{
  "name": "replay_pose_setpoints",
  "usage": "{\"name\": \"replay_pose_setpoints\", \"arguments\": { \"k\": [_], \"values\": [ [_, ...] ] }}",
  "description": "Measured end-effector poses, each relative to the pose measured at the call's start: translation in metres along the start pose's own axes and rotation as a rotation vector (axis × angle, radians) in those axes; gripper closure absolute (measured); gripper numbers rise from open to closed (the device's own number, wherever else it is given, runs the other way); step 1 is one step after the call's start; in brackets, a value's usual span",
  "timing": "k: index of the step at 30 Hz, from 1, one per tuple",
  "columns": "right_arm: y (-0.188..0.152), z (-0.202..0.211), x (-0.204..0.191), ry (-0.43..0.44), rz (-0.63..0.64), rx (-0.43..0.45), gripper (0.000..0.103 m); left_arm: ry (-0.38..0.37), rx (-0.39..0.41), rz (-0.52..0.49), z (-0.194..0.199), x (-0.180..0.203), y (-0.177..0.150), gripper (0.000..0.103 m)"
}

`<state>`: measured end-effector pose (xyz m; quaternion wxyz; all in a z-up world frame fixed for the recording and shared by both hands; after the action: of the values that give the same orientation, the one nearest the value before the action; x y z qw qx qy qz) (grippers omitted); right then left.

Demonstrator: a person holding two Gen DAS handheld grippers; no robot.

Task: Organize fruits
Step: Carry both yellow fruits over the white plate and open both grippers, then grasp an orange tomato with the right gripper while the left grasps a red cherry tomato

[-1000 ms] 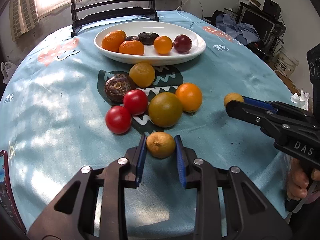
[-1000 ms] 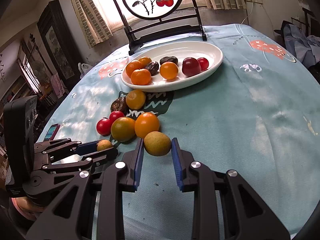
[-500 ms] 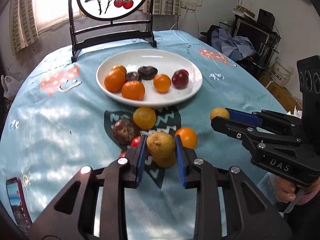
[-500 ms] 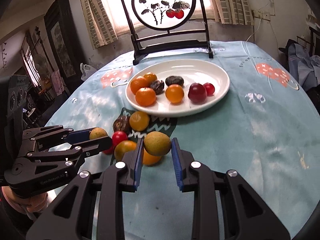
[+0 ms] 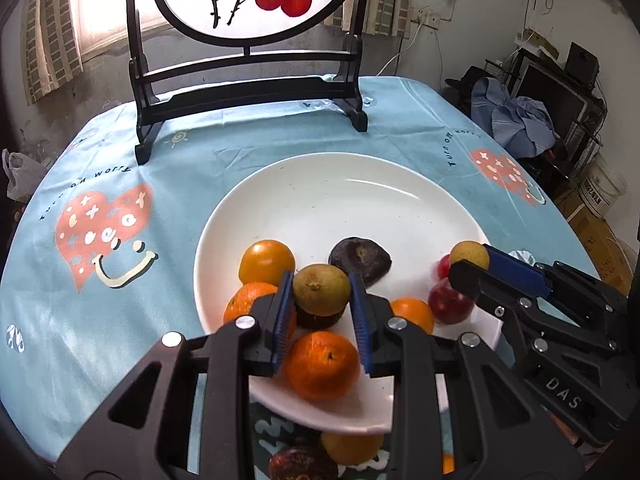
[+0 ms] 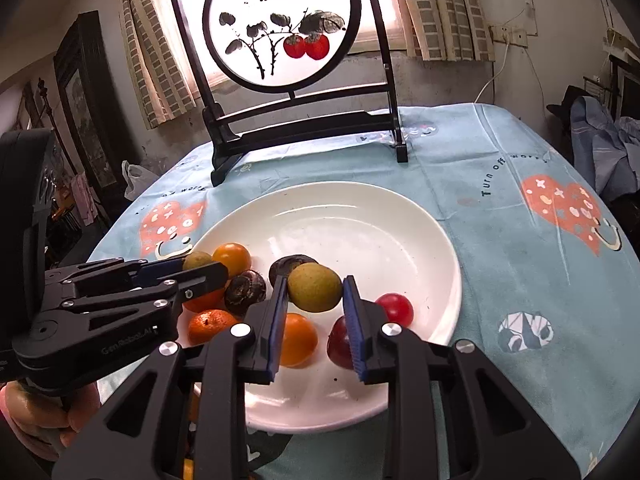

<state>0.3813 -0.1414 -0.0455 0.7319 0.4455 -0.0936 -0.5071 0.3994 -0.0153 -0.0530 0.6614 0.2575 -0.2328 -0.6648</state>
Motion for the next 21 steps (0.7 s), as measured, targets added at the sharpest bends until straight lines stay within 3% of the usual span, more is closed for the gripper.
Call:
{"name": "replay_pose_setpoints", "arguments": {
  "k": [3,4,6,8,10,14,21],
  "values": [
    [0.001,-0.012,0.004,-0.018,0.005,-0.025,0.068,0.015,-0.019,0.008,-0.013,-0.002,0.001,0.072],
    [0.001,-0.013,0.005,-0.027,0.006,-0.029,0.059,0.008,-0.013,0.013,-0.012,-0.002,0.002,0.065],
    [0.001,-0.01,0.003,-0.04,0.014,-0.015,0.057,-0.005,-0.003,0.017,-0.009,-0.003,0.002,0.051],
    [0.001,-0.005,-0.001,-0.044,0.034,-0.014,0.056,0.028,0.017,0.009,0.0,-0.004,0.002,0.044],
    [0.001,0.005,-0.005,-0.044,0.038,-0.001,0.054,0.075,0.052,0.017,0.013,-0.01,0.0,0.026],
    [-0.005,0.028,-0.018,-0.014,0.031,0.025,0.051,0.026,0.09,0.056,0.045,-0.018,-0.014,0.021],
    [-0.042,0.056,-0.046,-0.03,0.083,0.048,0.049,0.035,0.127,0.062,0.087,-0.034,-0.071,0.011]
  ]
}}
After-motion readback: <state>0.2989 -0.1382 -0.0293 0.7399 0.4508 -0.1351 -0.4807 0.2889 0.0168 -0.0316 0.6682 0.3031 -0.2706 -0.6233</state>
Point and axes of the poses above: each gripper's, at about its wrist camera, not at the fingertips, and z roughly against the way its jaws point, x to its right, y to its top, the point moved 6 cm from there along -z, roughly the way its jaws point, and after that the axes turned 9 degrees about y, right-handed, at the moved point
